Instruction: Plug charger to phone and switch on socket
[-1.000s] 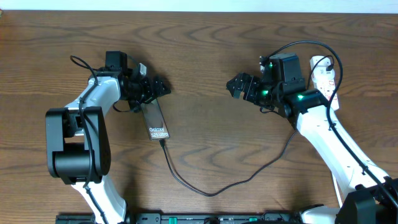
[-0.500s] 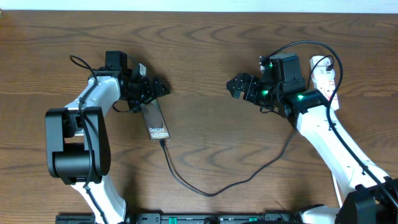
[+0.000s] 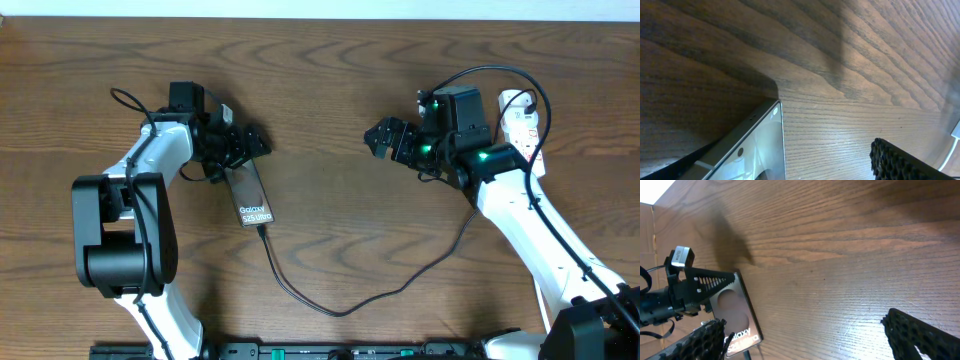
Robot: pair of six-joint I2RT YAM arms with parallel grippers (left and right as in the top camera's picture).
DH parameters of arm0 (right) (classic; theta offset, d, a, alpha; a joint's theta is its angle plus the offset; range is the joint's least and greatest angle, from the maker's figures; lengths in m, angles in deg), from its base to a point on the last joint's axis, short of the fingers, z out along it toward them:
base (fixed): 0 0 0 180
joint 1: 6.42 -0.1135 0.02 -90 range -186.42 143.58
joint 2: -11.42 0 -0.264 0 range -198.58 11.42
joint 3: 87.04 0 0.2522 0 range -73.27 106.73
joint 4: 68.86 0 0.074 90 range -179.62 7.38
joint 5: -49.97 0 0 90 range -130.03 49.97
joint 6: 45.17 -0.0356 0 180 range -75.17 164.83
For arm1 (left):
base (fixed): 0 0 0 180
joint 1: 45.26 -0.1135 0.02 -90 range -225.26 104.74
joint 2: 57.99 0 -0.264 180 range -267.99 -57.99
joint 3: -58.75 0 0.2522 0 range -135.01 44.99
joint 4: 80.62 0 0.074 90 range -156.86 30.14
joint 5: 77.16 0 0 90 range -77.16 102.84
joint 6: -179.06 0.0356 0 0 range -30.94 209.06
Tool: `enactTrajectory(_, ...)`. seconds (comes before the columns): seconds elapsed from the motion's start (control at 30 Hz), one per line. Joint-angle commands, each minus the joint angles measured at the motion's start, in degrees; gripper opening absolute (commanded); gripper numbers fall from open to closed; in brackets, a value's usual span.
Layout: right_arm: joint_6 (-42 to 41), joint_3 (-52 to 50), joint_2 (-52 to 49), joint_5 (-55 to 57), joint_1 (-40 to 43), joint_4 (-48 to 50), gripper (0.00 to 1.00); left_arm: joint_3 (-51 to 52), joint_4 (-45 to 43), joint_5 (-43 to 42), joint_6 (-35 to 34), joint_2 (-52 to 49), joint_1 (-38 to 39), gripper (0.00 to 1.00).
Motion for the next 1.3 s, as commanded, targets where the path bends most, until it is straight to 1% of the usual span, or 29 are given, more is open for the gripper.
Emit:
enactTrajectory(0.0, 1.07, 0.48, 0.96, 0.26, 0.11, -0.22, 0.99, 2.49, 1.77, 8.17, 0.11, -3.28, -0.26, 0.91)
enactTrajectory(0.37, 1.07, 0.48, 0.96, 0.26, 0.11, -0.22, 0.99, 2.49, 4.33, 9.31, -0.35, -3.28, -0.26, 0.91)
enactTrajectory(0.67, 1.07, 0.48, 0.96, 0.28, 0.11, -0.22, 0.99, 2.49, 7.28, 13.42, -1.88, -3.28, -0.26, 0.91)
enactTrajectory(1.27, 1.07, 0.48, 0.96, 0.26, 0.11, -0.2, 0.99, 2.49, 9.94, 13.62, -2.54, -3.28, -0.26, 0.91)
